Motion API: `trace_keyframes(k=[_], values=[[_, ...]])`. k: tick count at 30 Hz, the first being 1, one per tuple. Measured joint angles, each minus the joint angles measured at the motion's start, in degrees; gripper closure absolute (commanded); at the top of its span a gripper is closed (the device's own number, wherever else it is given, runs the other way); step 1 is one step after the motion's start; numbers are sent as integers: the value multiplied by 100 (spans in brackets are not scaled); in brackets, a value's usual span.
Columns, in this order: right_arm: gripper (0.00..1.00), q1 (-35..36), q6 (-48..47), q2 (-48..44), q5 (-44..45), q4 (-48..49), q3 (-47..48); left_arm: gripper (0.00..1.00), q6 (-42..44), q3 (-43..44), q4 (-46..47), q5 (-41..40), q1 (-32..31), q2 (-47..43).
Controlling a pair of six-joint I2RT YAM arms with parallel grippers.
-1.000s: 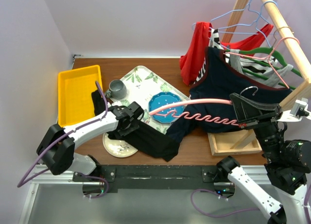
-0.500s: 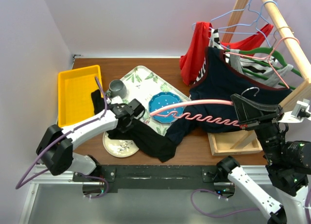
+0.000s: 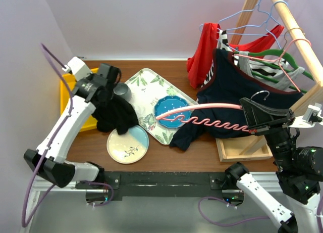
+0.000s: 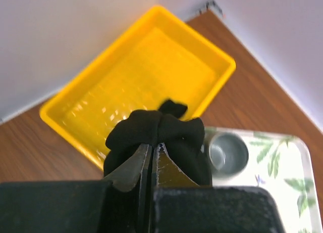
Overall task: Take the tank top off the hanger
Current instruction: Place the tank top in the bin.
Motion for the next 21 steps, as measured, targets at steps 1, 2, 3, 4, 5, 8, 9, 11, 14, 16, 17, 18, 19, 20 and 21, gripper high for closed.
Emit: trace_keyframes(k=[1, 2, 3, 4, 5, 8, 9, 11, 14, 16, 17, 18, 19, 20, 21], values=[[100, 0, 0, 0, 0, -2, 0, 100, 275, 22, 173, -83, 157, -66], [100, 0, 0, 0, 0, -4, 0, 100, 549, 37, 361, -140, 326, -133], [100, 0, 2, 0, 0, -4, 0, 100, 780, 39, 511, -173, 457, -175], [100, 0, 0, 0, 0, -4, 0, 100, 1097, 59, 737, -201, 664, -219], [100, 0, 2, 0, -2, -4, 0, 100, 1281, 79, 870, -229, 824, -225], [100, 0, 0, 2, -2, -7, 0, 100, 1947, 275, 1335, -275, 1491, -155], [100, 0, 0, 2, -4, -7, 0, 100, 2164, 387, 1467, -280, 1700, -114], [100, 0, 0, 9, -7, -7, 0, 100, 2586, 651, 1781, -297, 2039, 0], [100, 0, 0, 17, -26, -11, 0, 100, 3112, 1012, 2234, -428, 2214, 144], [100, 0, 0, 17, -31, -9, 0, 100, 3401, 1117, 2564, -492, 2218, 216], [100, 0, 0, 17, -46, -7, 0, 100, 3510, 1130, 2699, -498, 2218, 256], [100, 0, 0, 17, -66, -9, 0, 100, 3571, 1130, 2754, -494, 2218, 286], [100, 0, 0, 17, -79, -7, -2, 100, 3591, 1128, 2787, -466, 2218, 332], [100, 0, 0, 17, -96, -9, -4, 100, 3615, 1082, 2859, -413, 2218, 376], [100, 0, 0, 17, -109, -7, -4, 100, 3624, 984, 2938, -345, 2218, 398]])
